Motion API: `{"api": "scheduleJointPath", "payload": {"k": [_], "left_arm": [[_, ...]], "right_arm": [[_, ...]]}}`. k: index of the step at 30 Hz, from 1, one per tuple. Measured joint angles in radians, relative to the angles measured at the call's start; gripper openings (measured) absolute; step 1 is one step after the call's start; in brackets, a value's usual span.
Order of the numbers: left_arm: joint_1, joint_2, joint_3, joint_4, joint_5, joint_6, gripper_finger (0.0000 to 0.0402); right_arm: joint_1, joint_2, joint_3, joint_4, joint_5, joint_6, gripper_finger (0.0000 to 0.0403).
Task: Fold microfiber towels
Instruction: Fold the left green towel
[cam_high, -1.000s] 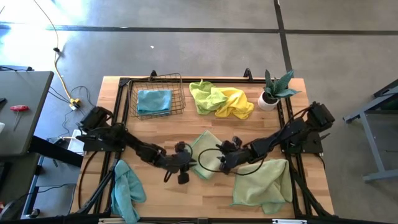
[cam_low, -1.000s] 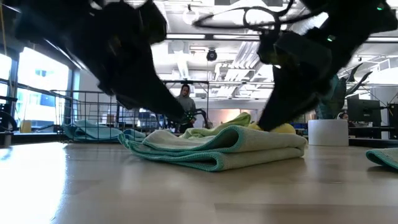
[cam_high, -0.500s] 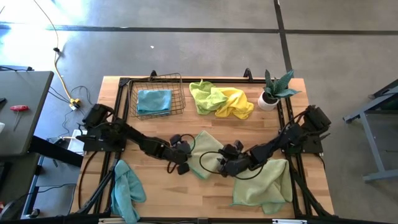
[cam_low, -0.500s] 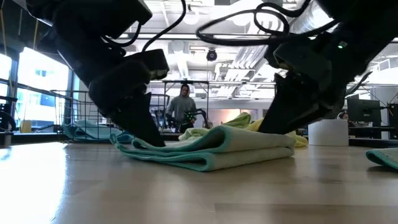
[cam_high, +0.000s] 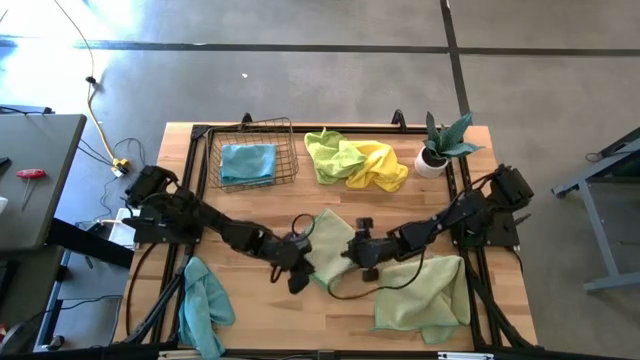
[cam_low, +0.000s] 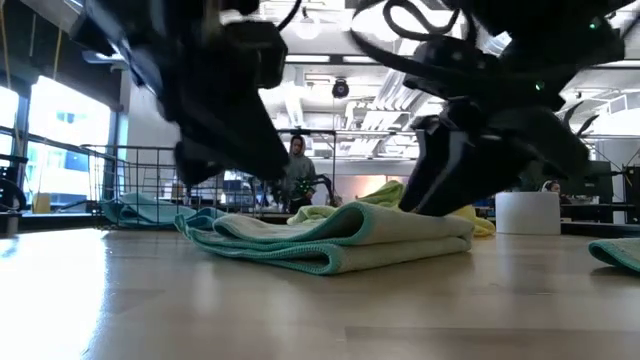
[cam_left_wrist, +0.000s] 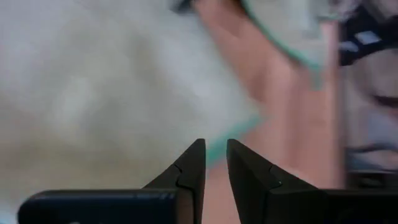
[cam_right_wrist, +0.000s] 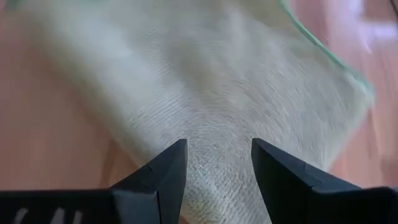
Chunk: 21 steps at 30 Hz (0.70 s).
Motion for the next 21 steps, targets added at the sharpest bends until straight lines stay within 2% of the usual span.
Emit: {"api": "scheduleJointPath", "payload": {"k": [6,11,15,21], "left_arm": [[-0.101,0.000,-0.001,-0.005,-0.011,-0.280,0.0058],[-0.176,0.005,-0.002,-0.009,-0.134,-0.435,0.0058],[-0.208,0.009,-0.004,-0.034,-0.228,-0.494,0.0058],[-0.217,0.016,-0.004,-0.067,-0.257,-0.519,0.0058]], "right_arm": [[-0.057,0.000,0.000,0.018,-0.135,-0.412,0.0173],[-0.130,0.000,0.000,0.020,-0.183,-0.616,0.0173],[-0.199,0.000,0.000,0.049,-0.229,-0.697,0.0173],[-0.313,0.017,0.000,0.084,-0.508,-0.613,0.0173]]}}
